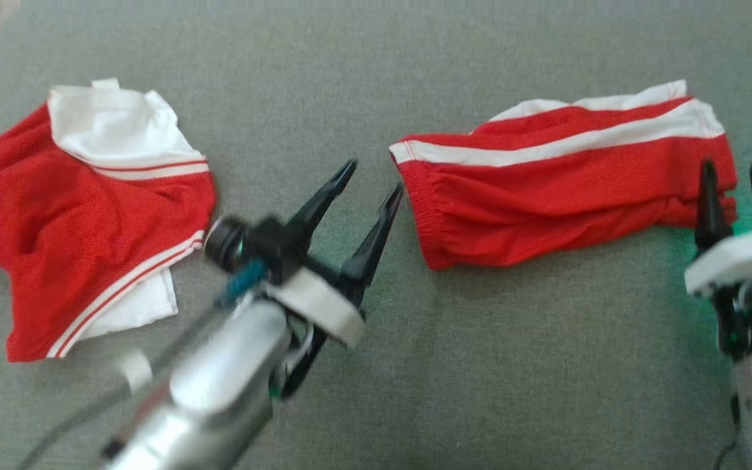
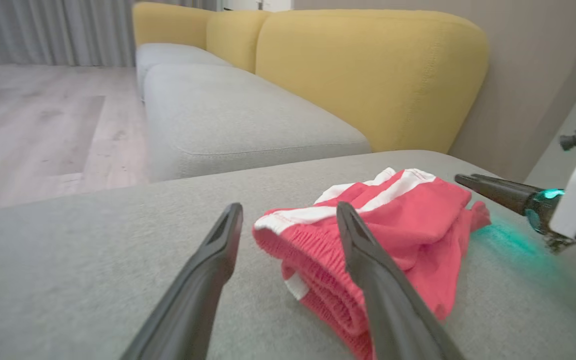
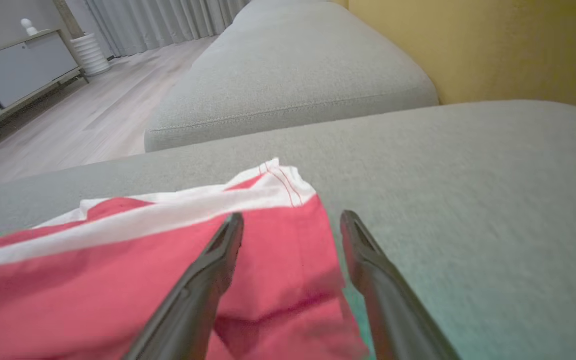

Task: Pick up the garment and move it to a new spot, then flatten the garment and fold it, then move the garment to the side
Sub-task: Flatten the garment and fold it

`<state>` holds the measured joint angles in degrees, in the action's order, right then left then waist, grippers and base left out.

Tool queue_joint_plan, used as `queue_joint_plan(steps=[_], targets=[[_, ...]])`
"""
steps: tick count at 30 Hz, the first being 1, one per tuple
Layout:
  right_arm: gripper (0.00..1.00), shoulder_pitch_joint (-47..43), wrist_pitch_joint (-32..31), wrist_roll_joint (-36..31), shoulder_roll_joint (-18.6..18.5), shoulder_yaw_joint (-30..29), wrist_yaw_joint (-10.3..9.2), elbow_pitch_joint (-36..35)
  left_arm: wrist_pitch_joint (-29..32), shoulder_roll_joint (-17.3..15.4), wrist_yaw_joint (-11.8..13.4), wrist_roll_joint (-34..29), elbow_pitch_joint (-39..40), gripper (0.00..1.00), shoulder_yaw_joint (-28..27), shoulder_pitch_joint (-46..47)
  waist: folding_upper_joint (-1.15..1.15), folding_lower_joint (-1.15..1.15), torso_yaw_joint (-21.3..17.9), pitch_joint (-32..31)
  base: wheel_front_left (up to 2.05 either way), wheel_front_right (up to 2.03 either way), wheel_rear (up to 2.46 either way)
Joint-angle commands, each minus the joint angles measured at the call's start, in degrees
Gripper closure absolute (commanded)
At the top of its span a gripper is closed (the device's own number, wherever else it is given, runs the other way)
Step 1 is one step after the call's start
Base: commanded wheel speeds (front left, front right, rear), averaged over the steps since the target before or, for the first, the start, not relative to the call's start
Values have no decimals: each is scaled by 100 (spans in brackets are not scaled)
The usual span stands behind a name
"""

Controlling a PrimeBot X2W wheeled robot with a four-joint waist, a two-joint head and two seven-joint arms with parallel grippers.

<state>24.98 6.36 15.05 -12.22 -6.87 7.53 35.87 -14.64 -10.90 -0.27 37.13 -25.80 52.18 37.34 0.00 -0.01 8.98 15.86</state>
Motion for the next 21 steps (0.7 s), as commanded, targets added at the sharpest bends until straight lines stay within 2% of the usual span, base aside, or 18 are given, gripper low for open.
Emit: queue_joint_plan(steps=[1, 5, 9, 15, 20, 21], targets=[[0, -38, 60, 50, -20, 32, -4, -160, -34, -113, 199, -223, 235, 0, -330, -108, 0, 1, 70, -188, 0, 0, 0], [0, -137, -31, 124, -83, -300, -4, -121, -35, -23, 910, -1013, 913, 0, -1017, -990, 0, 1, 305, -338, 0, 0, 0], [0, 26, -222, -11, -285, -660, -4, 168, -35, 166, 1255, -1600, 1667, 0, -1572, -1730, 0, 1, 579, -389, 0, 0, 0], [0, 372, -542, -285, -567, -1030, -4, 925, -35, 415, 1355, -2363, 2637, 0, -1939, -2516, 0, 1, 1009, -368, 0, 0, 0], [0, 519, -965, -259, -522, -1146, -4, 1647, -35, 516, 1228, -2634, 2870, 0, -2041, -2923, 0, 1, 1225, -371, 0, 0, 0], [4, 540, -1093, -166, -453, -1139, -4, 1759, -35, 535, 1210, -2660, 2887, 0, -2083, -2967, 0, 1, 1235, -376, 0, 0, 0]])
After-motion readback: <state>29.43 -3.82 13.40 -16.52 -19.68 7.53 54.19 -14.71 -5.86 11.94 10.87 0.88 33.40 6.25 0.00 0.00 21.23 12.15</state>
